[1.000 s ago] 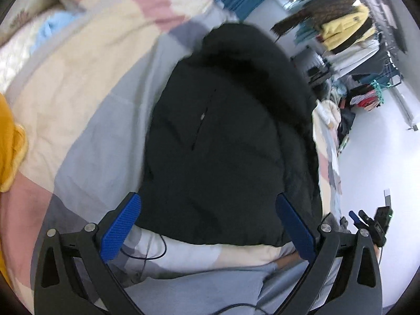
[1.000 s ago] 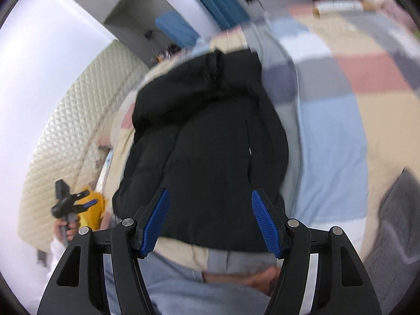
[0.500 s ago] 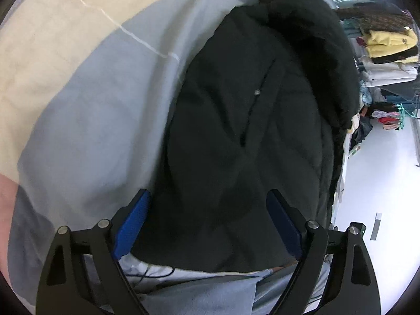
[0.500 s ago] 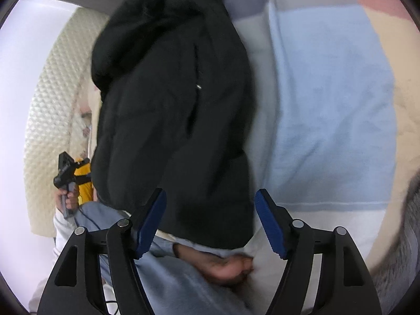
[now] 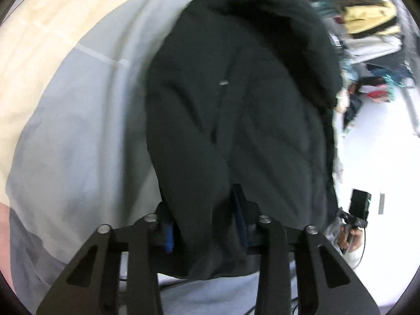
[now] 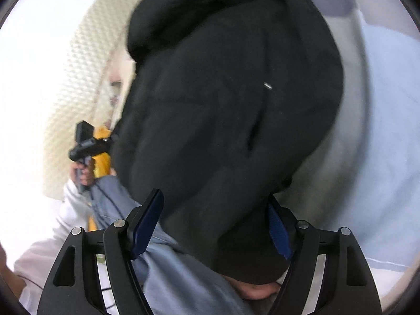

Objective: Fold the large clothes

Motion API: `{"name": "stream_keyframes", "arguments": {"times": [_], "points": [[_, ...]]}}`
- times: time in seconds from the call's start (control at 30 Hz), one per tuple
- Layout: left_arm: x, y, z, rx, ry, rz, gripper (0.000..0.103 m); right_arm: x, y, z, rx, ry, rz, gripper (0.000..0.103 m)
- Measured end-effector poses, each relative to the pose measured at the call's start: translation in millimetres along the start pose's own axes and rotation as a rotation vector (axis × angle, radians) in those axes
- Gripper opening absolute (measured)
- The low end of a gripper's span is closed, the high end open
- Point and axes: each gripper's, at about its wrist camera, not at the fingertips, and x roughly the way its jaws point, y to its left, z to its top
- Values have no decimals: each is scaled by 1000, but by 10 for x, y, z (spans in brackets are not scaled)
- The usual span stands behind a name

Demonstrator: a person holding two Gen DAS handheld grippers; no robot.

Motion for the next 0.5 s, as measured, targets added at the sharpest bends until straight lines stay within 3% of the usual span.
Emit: {"name": "stream_keyframes", "arguments": {"times": [0.07, 0.27, 0.33, 0.4, 0.5], "points": [[-24, -19, -21, 9, -15, -4, 33, 15, -23, 9, -16, 9, -11, 76], [149, 129, 38, -81, 32, 87, 36, 247, -415, 8, 76, 136, -107, 77], [212, 153, 67, -88, 64, 140, 55, 239, -499, 12, 79, 156, -92, 78], [248, 159, 73, -95, 75, 183, 66, 268, -474, 17, 63, 168, -79, 82], [310, 123, 70, -72, 107, 186, 69, 315, -303, -8, -29, 226, -44, 82]]}}
